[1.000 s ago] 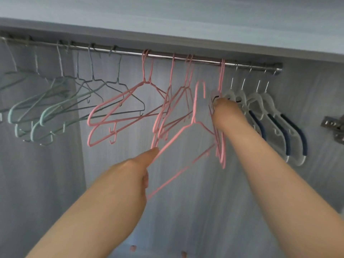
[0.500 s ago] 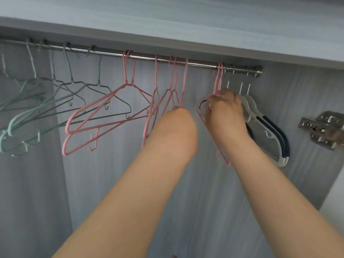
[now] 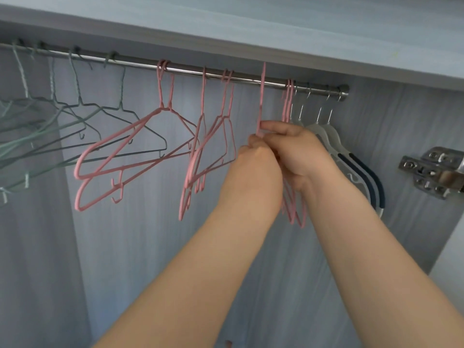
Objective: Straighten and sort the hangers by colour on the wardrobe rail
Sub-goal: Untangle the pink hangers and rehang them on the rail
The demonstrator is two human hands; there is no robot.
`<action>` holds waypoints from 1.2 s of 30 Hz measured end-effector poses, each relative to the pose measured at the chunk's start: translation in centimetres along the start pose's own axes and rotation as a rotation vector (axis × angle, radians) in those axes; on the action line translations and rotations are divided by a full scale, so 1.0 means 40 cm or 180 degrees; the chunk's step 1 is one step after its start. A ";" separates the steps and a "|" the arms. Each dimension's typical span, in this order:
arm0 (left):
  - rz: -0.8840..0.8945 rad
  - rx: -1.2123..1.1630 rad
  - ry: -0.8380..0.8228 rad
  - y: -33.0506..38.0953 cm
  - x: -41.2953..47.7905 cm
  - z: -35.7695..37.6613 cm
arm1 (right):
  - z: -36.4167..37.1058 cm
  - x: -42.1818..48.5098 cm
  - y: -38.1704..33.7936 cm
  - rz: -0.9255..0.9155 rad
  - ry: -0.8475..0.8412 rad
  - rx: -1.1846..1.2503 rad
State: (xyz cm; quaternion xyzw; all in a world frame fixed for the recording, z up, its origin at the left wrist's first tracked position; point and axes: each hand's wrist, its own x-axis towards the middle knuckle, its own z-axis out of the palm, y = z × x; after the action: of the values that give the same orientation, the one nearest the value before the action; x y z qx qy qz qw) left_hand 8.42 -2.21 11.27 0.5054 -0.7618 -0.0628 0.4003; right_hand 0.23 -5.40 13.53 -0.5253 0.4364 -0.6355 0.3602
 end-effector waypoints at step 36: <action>-0.0059 -0.1824 0.1093 -0.279 -0.117 -0.052 | 0.182 0.052 0.049 0.0363 -0.0200 -0.1099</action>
State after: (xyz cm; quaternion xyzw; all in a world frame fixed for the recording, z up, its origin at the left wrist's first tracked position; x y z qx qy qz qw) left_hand 18.65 -3.07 4.54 0.3824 -0.6299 -0.1921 0.6481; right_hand 6.99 -9.29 12.94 -0.5733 0.5566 -0.5130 0.3136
